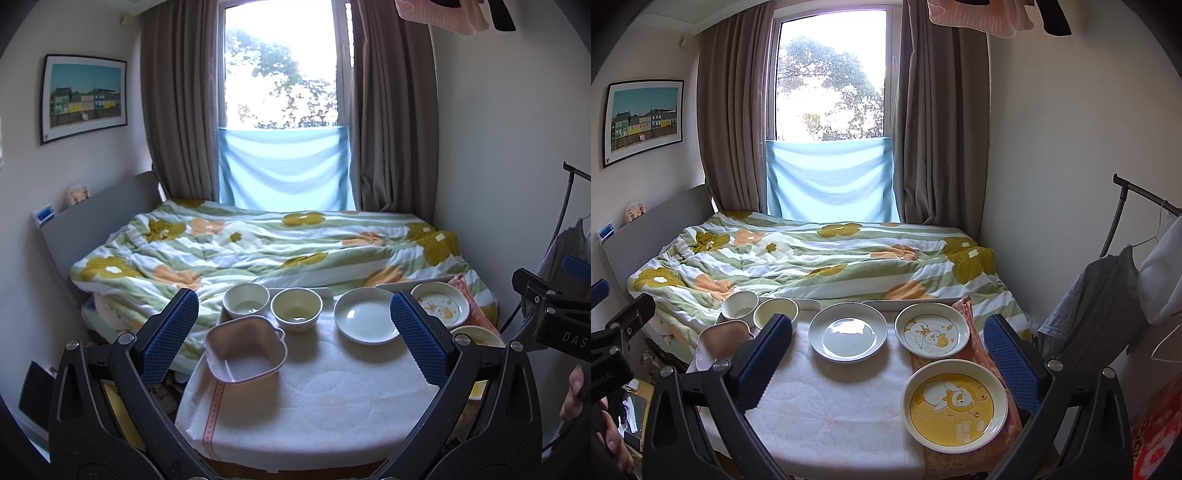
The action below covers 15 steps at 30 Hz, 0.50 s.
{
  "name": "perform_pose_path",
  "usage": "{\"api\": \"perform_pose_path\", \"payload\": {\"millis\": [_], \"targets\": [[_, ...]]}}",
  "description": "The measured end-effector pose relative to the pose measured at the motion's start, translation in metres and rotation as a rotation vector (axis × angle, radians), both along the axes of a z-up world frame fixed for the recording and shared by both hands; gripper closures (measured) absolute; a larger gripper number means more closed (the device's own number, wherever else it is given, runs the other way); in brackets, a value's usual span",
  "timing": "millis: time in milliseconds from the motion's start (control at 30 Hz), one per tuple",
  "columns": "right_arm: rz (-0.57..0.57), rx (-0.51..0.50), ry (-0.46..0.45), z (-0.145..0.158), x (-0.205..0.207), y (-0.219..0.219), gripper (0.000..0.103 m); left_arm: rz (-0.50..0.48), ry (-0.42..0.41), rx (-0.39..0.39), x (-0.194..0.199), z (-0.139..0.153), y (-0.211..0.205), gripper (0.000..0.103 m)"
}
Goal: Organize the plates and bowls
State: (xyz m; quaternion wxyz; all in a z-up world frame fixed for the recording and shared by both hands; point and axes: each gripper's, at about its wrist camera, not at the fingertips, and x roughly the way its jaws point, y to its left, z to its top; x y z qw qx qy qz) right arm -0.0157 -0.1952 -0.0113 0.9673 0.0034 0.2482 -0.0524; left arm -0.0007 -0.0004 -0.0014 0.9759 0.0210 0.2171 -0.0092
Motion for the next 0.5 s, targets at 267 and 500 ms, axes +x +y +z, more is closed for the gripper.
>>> {"api": "perform_pose_path", "payload": {"millis": [267,500], "targets": [[-0.013,-0.007,0.007,-0.0046,0.0023,-0.0004,0.000,-0.003,-0.001,-0.002,0.0004,0.0001,0.0016,0.000],[-0.023,-0.003,0.009,-0.0060,0.0011,0.0041,0.000,-0.025,0.001,0.014,0.0007,-0.0031,-0.0004,0.000]]}}
